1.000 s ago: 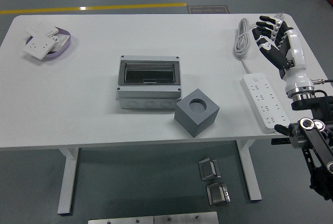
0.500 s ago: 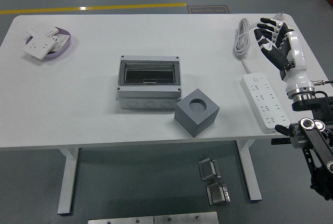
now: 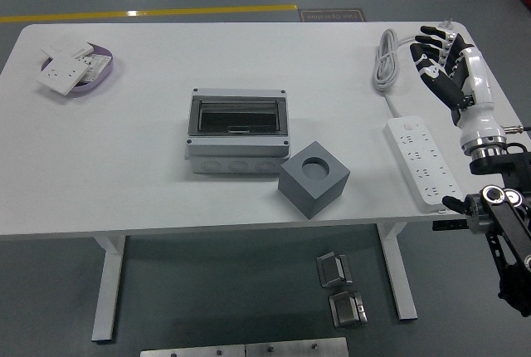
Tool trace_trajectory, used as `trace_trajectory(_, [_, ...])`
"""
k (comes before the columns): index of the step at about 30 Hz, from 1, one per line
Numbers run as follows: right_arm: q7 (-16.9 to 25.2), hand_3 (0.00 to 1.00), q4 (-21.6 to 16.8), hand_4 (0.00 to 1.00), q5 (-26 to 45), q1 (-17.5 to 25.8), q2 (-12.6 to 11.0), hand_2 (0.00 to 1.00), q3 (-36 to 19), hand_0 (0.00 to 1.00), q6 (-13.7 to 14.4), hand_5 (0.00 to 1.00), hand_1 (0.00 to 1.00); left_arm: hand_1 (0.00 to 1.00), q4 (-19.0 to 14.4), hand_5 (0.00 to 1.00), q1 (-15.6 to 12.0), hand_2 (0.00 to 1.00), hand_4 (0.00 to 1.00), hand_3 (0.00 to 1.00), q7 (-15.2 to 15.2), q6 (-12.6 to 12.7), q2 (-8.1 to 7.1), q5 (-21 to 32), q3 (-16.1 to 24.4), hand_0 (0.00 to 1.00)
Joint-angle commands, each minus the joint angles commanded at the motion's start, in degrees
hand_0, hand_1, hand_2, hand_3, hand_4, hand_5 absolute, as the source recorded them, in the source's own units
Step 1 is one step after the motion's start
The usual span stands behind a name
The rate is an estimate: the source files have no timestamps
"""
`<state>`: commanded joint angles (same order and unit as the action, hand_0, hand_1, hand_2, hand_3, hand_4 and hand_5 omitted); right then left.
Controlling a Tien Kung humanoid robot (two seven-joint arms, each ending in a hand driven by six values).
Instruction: Pick up the cylinder from the cube,place it in the box,flap close box
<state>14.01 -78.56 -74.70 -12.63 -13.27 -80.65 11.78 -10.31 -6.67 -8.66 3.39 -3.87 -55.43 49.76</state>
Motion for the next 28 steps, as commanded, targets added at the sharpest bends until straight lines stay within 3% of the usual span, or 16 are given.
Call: trace_trajectory(28, [-0.3,0.693,0.5,0.738,-0.5,-0.4,-0.3,0.691,0.1,0.785,0.2,0.435,0.707,0.623,0.0,0.197,0.2,0.53,0.608,0.582,0.1,0.1,-0.71,0.2,-0.1,0.586])
